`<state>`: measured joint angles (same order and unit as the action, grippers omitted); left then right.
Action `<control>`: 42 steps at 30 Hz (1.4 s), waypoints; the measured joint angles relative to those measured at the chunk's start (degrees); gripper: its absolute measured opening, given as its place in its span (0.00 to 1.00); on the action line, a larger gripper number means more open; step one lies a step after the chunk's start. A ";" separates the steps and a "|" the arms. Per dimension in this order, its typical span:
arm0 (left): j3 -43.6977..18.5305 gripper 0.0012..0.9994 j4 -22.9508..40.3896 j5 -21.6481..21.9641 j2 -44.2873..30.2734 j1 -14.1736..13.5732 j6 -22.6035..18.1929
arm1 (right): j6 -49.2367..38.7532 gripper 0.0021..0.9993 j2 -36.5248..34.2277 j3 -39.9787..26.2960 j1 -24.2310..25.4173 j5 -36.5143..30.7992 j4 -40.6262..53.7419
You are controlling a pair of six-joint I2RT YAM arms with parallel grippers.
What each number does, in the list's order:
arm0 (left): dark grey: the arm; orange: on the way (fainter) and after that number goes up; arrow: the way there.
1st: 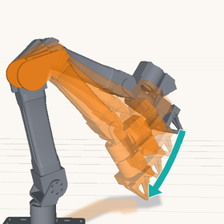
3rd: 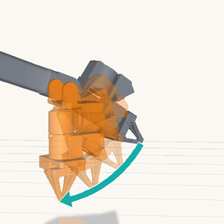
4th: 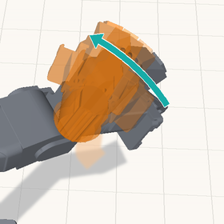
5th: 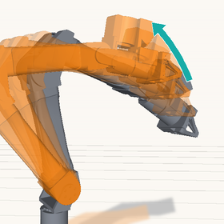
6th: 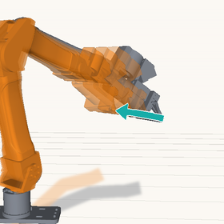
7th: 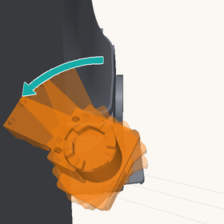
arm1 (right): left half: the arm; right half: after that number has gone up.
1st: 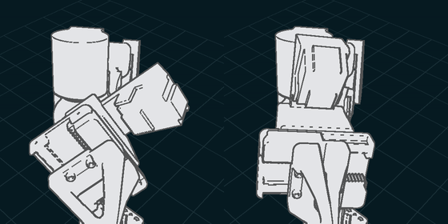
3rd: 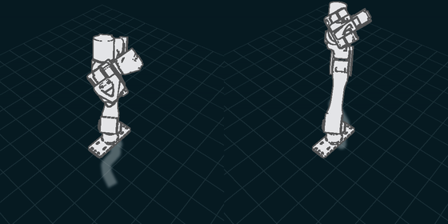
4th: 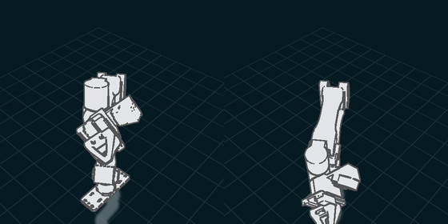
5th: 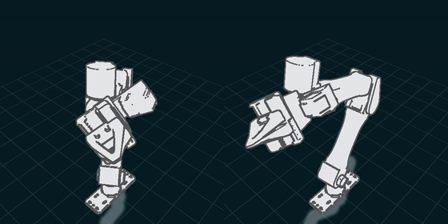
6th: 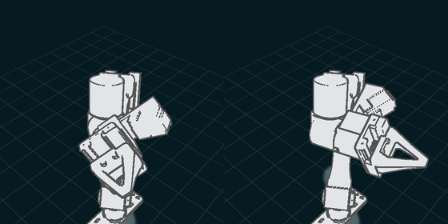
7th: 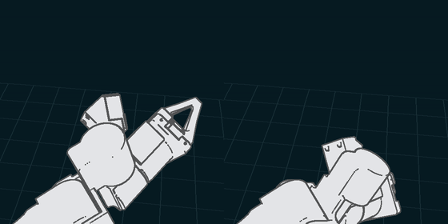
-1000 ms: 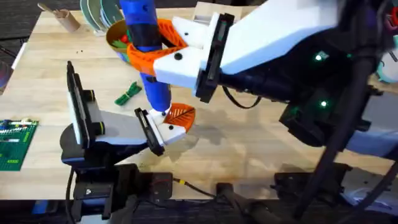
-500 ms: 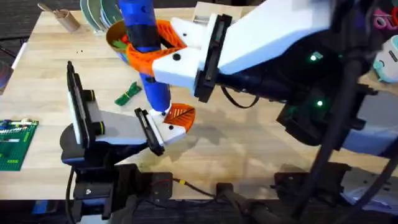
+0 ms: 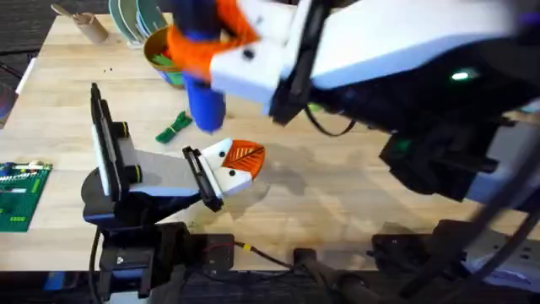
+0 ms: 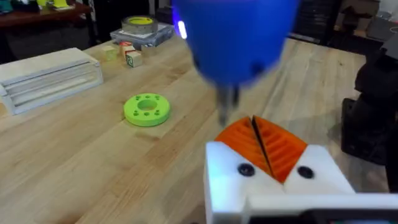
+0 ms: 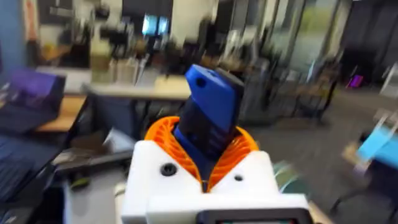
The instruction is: Pick up the gripper from the table and insert it into the empty holder that is missing its gripper. Then pick up a screw, insert it into the mounting hole, and use the screwdriver to tighten it. Finally, clean up the table by picking up the vegetable and placing it into the bucket.
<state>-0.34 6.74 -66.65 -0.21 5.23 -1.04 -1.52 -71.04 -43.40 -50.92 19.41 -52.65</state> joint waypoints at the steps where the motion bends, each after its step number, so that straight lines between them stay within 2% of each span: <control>1: 0.01 0.01 -0.01 0.00 0.00 0.00 0.00 | -0.03 0.03 0.36 0.00 0.58 0.01 -1.62; 5: 0.02 0.01 -0.02 0.02 0.00 0.00 0.00 | -0.43 0.03 2.33 0.00 3.69 -0.01 -4.33; 9: 0.00 0.01 -0.03 0.04 0.00 0.00 0.00 | -5.96 0.03 2.79 0.00 7.81 -0.25 1.78; 11: 0.02 0.01 -0.04 0.04 0.00 0.00 0.00 | -11.82 0.03 2.59 0.00 10.46 -2.27 7.45; 15: 0.02 0.01 -0.04 0.07 0.00 0.00 -0.02 | -28.15 0.03 -0.19 0.00 16.95 -10.61 15.88; 19: 0.02 0.01 -0.04 0.07 0.00 0.00 -0.01 | -43.88 0.03 -6.42 0.00 24.65 -18.69 20.58; 24: 0.00 0.01 -0.04 0.09 0.00 0.00 0.00 | -57.55 0.03 -15.49 0.00 32.47 -24.85 23.08; 29: 0.02 0.01 -0.04 0.11 0.00 0.00 -0.01 | -66.46 0.03 -22.60 0.00 34.45 -29.05 25.26; 36: 0.01 0.01 -0.07 0.20 0.00 0.00 0.00 | -73.07 0.03 -27.82 0.00 34.26 -31.02 28.64; 37: 0.00 0.01 -0.06 0.20 0.00 0.00 0.00 | -73.40 0.06 -27.93 0.00 34.26 -31.19 28.98; 38: 0.02 0.01 -0.07 0.20 0.00 0.00 -0.02 | -73.56 0.14 -27.96 0.00 34.25 -31.36 29.25; 42: 0.00 0.01 -0.06 0.20 0.00 0.00 -0.01 | -73.80 0.71 -27.96 -0.01 34.06 -31.76 29.17</control>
<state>-0.34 6.69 -66.46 -0.21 5.23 -1.05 -75.32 -99.00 -43.41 -16.86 -12.35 -23.48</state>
